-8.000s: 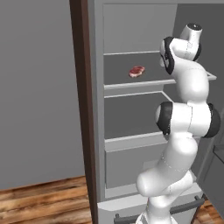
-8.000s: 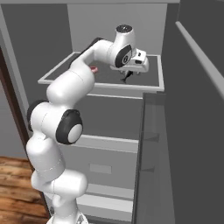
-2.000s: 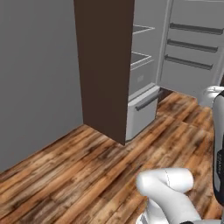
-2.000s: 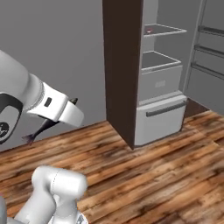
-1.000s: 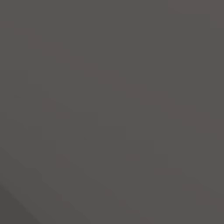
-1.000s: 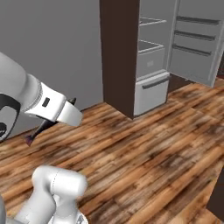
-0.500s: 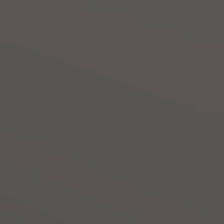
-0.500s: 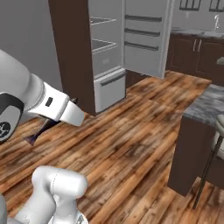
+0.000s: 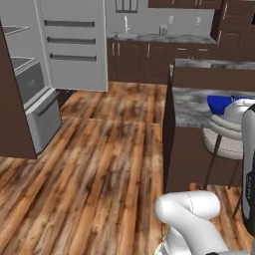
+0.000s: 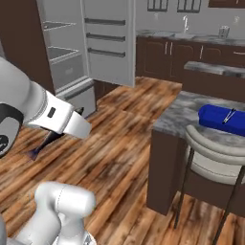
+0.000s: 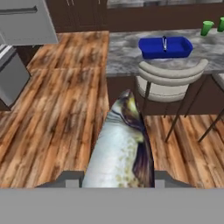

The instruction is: Gather the lemon and cucumber from the fridge and place them on a tray on the dining counter. Then gather the fish and steak from the fridge and place them on the other tray.

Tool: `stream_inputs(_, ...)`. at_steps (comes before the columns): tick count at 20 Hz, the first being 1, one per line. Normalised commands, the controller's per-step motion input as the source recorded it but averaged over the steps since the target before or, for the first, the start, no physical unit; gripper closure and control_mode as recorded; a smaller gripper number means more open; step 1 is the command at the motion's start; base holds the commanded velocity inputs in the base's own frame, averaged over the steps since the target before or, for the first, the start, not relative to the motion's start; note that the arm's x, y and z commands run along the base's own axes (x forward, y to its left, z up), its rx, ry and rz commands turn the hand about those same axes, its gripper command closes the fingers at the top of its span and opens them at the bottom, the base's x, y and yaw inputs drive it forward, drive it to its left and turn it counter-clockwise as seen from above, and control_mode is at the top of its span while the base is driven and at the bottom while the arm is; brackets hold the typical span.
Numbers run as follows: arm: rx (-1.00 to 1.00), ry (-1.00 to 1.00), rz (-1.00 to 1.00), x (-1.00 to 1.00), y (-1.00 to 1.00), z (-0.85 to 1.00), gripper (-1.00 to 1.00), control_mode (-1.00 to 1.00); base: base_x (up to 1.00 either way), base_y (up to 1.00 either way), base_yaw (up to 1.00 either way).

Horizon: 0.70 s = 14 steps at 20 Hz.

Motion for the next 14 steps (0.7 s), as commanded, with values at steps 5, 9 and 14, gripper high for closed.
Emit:
stream_inputs(5, 0.0, 0.0, 0.0, 0.0, 0.0, 0.0, 1.0, 1.0, 0.69, -0.82, -0.23)
stream_inputs(9, 0.0, 0.0, 0.0, 0.0, 0.0, 0.0, 1.0, 1.0, 0.33, -0.86, -0.26)
stream_inputs(14, 0.0, 0.0, 0.0, 0.0, 0.0, 0.0, 1.0, 1.0, 0.3, -0.7, -0.33)
